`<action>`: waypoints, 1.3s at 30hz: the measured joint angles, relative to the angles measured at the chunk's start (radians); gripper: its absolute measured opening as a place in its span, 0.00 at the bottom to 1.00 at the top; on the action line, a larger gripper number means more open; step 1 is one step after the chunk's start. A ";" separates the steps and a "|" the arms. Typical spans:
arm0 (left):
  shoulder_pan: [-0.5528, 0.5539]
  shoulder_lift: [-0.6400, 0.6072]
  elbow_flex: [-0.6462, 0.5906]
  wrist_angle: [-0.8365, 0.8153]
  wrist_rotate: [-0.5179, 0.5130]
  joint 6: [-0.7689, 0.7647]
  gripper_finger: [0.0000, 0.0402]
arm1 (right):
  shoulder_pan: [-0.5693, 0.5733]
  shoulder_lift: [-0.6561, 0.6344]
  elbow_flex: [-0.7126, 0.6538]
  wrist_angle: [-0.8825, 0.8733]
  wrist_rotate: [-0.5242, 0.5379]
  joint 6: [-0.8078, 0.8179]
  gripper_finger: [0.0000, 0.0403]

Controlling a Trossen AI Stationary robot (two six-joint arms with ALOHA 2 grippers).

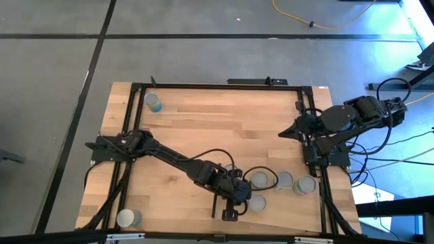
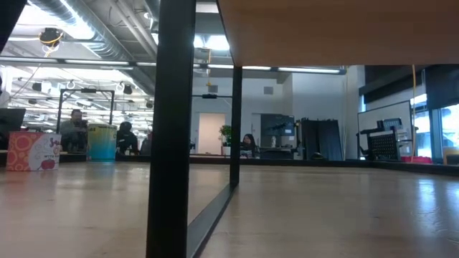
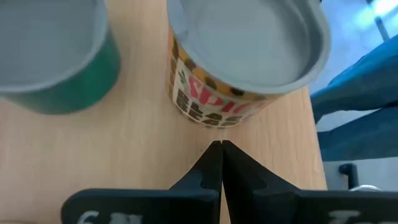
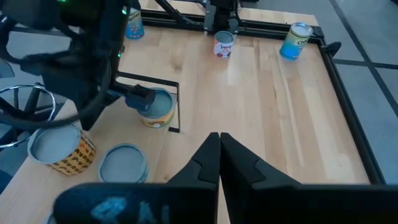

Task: Pick and place cans onto a shelf
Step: Put the yellow canned black beans on the shelf aligned with the other pink canned chicken soup

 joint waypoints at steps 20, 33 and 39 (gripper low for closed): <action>0.024 -0.005 0.002 0.064 0.017 0.067 0.00 | 0.000 0.000 0.000 0.000 0.000 -0.002 0.02; 0.033 0.051 0.002 0.236 0.079 0.092 0.00 | 0.000 0.000 0.000 -0.001 -0.009 -0.024 0.02; 0.022 0.025 0.003 0.191 -0.010 0.092 0.00 | 0.000 0.000 0.000 0.000 -0.052 -0.026 0.02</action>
